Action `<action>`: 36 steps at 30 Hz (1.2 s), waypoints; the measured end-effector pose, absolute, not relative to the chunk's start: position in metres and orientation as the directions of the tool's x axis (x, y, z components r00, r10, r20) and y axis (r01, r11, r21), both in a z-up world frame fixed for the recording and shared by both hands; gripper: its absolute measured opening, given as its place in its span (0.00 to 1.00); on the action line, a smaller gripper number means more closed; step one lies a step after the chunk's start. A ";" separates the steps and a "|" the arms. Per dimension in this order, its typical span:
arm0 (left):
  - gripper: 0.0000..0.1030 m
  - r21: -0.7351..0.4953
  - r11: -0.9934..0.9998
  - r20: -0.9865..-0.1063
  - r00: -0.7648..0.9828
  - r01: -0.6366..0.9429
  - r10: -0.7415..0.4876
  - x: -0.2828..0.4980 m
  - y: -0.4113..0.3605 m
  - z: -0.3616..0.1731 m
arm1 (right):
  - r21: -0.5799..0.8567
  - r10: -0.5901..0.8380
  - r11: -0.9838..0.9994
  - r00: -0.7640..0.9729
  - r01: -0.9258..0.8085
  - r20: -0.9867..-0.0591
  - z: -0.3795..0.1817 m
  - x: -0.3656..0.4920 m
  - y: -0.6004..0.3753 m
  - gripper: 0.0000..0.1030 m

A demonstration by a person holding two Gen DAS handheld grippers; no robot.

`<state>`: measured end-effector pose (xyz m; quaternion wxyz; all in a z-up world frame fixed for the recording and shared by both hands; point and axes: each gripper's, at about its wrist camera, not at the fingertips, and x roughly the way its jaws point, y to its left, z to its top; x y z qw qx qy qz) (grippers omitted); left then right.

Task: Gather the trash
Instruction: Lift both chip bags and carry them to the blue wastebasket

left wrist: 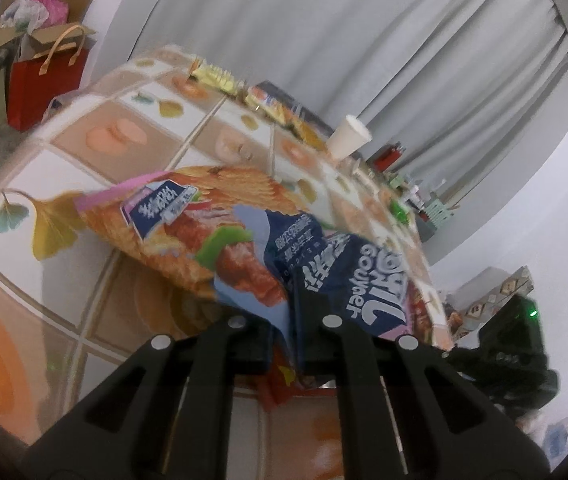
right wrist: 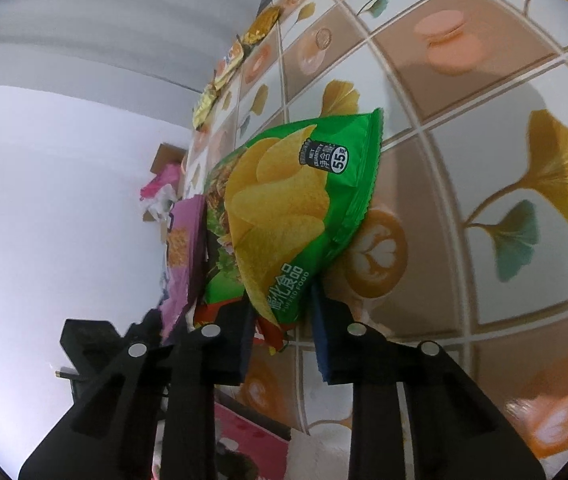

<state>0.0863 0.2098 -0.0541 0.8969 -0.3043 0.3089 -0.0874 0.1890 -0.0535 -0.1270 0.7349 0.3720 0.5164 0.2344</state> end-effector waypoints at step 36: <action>0.04 -0.575 0.717 -0.264 0.740 0.394 -0.618 0.081 0.088 0.069 | 0.929 0.494 0.338 0.810 0.154 -0.314 -0.101 0.048 -0.322 0.18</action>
